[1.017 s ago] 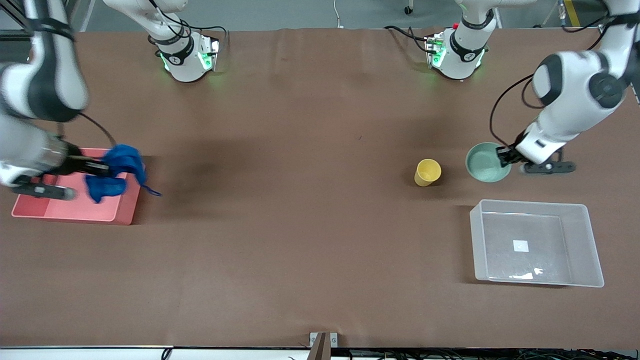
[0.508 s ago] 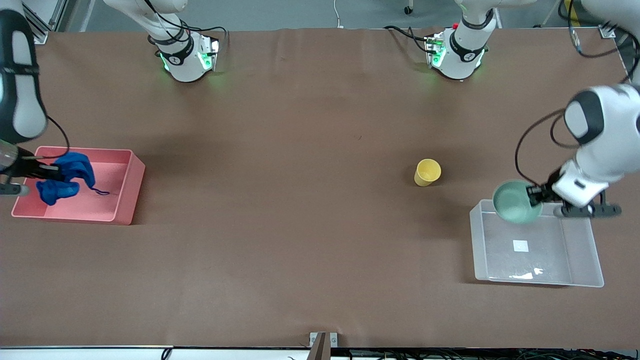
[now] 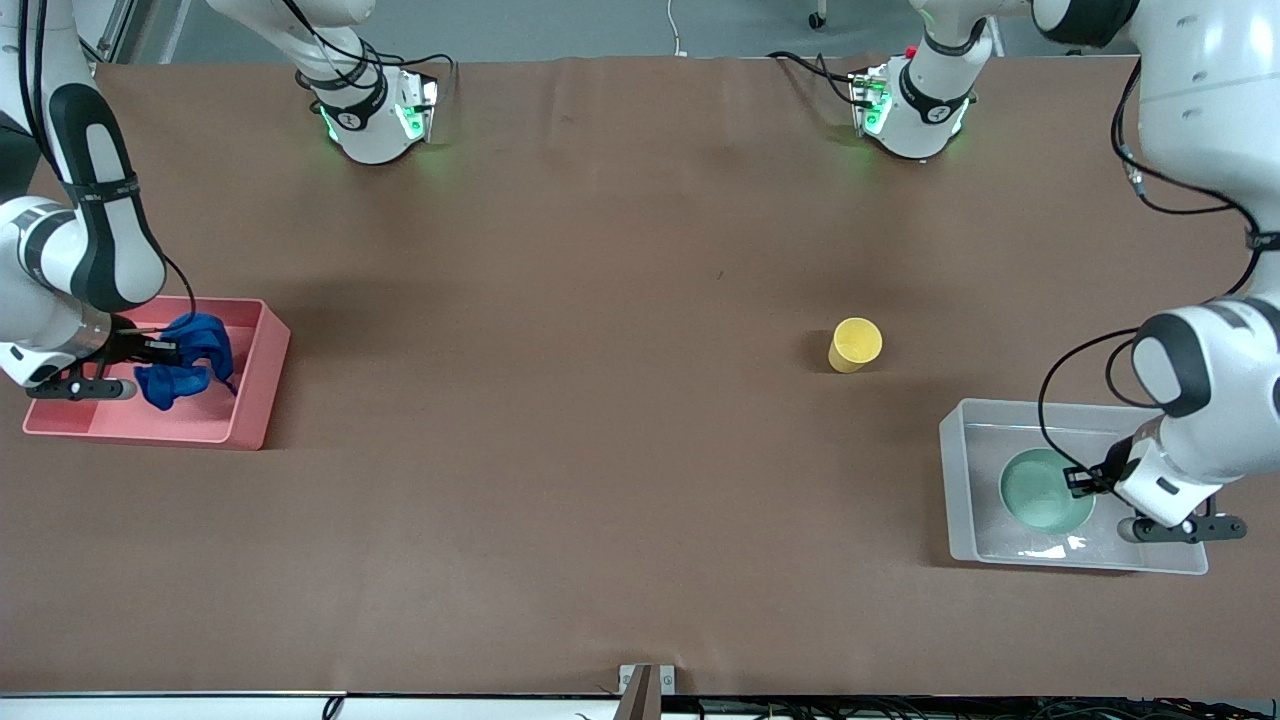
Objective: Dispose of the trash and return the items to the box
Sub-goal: 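Carry the cloth into the pink bin while the left gripper carries the bowl, then release the bowl in the clear bin while the right gripper withdraws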
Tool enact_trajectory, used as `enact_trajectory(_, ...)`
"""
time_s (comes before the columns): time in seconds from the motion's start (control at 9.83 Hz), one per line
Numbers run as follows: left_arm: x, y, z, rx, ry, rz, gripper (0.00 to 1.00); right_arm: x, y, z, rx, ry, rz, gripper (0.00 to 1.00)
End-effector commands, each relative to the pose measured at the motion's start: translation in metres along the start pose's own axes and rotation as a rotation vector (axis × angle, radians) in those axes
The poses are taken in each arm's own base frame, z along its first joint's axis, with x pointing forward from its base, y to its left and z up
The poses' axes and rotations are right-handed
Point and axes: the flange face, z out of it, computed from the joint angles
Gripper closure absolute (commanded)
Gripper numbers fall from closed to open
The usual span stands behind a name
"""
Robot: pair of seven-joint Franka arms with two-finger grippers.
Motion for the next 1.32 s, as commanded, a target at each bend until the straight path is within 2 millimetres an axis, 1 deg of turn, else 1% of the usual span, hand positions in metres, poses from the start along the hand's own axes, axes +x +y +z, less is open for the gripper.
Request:
enact_trajectory(0.0,-0.003,-0.003,0.038,-0.008,-0.047,0.002,0.97,-0.001,-0.002,0.010,0.002,0.008,-0.016,0.01)
enact_trajectory(0.1,-0.009,-0.005,0.052,-0.006,-0.055,-0.002,0.96,0.003,-0.003,0.002,-0.004,0.022,-0.020,0.00)
enact_trajectory(0.2,-0.015,-0.004,0.069,0.002,-0.045,-0.004,0.96,0.014,-0.002,-0.037,-0.014,0.081,-0.017,0.00)
enact_trajectory(0.31,-0.024,-0.006,0.081,0.002,-0.062,-0.007,0.91,0.022,-0.004,-0.088,-0.002,0.098,-0.015,0.00)
enact_trajectory(0.41,-0.031,-0.006,0.087,0.000,-0.081,-0.011,0.86,0.029,-0.017,-0.145,0.030,0.085,0.056,0.00)
enact_trajectory(0.51,-0.037,-0.006,0.091,-0.001,-0.093,-0.013,0.81,0.037,-0.042,-0.196,0.053,0.058,0.104,0.00)
enact_trajectory(0.61,-0.036,-0.005,0.086,-0.001,-0.095,-0.006,0.65,0.038,-0.059,-0.240,0.066,0.039,0.144,0.00)
enact_trajectory(0.71,-0.030,-0.006,0.060,0.003,-0.063,-0.004,0.27,0.032,-0.077,-0.285,0.069,0.036,0.169,0.00)
enact_trajectory(0.81,-0.027,-0.006,0.028,-0.004,-0.047,-0.006,0.11,0.014,-0.089,-0.331,0.069,0.047,0.188,0.00)
enact_trajectory(0.92,-0.025,-0.005,-0.007,-0.013,-0.040,-0.002,0.02,-0.011,-0.092,-0.366,0.079,0.069,0.190,0.00)
enact_trajectory(1.02,-0.025,0.003,-0.055,-0.022,-0.014,0.011,0.00,-0.035,-0.096,-0.394,0.084,0.100,0.184,0.00)
enact_trajectory(1.12,-0.031,0.013,-0.093,-0.031,-0.024,0.024,0.00,-0.043,-0.098,-0.406,0.091,0.115,0.182,0.00)
enact_trajectory(1.22,-0.040,0.030,-0.128,-0.056,-0.041,0.049,0.00,-0.044,-0.096,-0.422,0.086,0.144,0.176,0.00)
